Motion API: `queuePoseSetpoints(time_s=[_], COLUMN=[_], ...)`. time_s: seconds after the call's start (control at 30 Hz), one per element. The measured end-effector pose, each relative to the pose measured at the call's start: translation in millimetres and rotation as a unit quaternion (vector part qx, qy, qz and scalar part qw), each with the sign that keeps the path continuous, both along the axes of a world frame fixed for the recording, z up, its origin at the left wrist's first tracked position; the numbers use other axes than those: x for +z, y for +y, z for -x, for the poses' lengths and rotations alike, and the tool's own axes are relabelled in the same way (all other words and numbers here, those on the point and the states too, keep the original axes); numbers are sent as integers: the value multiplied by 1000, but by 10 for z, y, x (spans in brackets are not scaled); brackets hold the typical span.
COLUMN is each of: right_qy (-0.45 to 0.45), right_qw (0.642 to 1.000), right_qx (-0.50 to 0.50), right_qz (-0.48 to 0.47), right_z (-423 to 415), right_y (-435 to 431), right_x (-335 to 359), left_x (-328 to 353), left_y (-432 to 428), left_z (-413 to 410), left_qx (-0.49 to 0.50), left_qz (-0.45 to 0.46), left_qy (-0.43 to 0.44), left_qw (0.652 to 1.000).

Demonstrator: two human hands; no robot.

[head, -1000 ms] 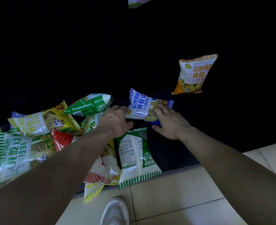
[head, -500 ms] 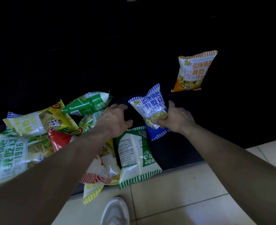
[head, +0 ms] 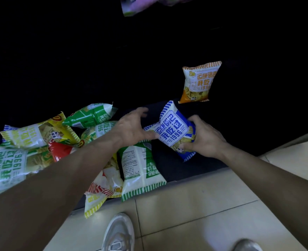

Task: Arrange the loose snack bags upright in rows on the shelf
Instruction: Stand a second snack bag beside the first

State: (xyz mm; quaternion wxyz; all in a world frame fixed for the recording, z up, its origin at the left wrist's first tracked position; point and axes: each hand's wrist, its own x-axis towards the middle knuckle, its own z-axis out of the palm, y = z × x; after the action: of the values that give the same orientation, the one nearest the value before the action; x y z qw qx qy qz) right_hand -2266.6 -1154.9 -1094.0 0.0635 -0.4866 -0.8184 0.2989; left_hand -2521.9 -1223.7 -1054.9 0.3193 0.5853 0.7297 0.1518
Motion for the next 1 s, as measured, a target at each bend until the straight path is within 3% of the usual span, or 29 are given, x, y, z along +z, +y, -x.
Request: queuePoseSetpoints(time_s=[0.1, 0.27, 0.43, 0.67, 1.0], right_qy=[43, -1, -47, -65, -88], right_qw=[999, 999, 996, 996, 993], right_qx=[-14, 3, -46, -63, -75], right_qz=[13, -33, -60, -27, 17], right_z=[-136, -369, -601, -761, -838], right_y=[-99, -156, 42, 123, 156], right_x=[82, 112, 204, 193, 2], left_x=[7, 69, 202, 270, -91], left_y=[49, 208, 555, 1301, 1830], left_z=[-208, -519, -803, -1099, -1601], left_qx=[-35, -36, -38, 17, -28], left_qz=[7, -76, -122, -175, -177], left_qy=[-73, -10, 156, 154, 245], left_qw=[997, 996, 979, 972, 953])
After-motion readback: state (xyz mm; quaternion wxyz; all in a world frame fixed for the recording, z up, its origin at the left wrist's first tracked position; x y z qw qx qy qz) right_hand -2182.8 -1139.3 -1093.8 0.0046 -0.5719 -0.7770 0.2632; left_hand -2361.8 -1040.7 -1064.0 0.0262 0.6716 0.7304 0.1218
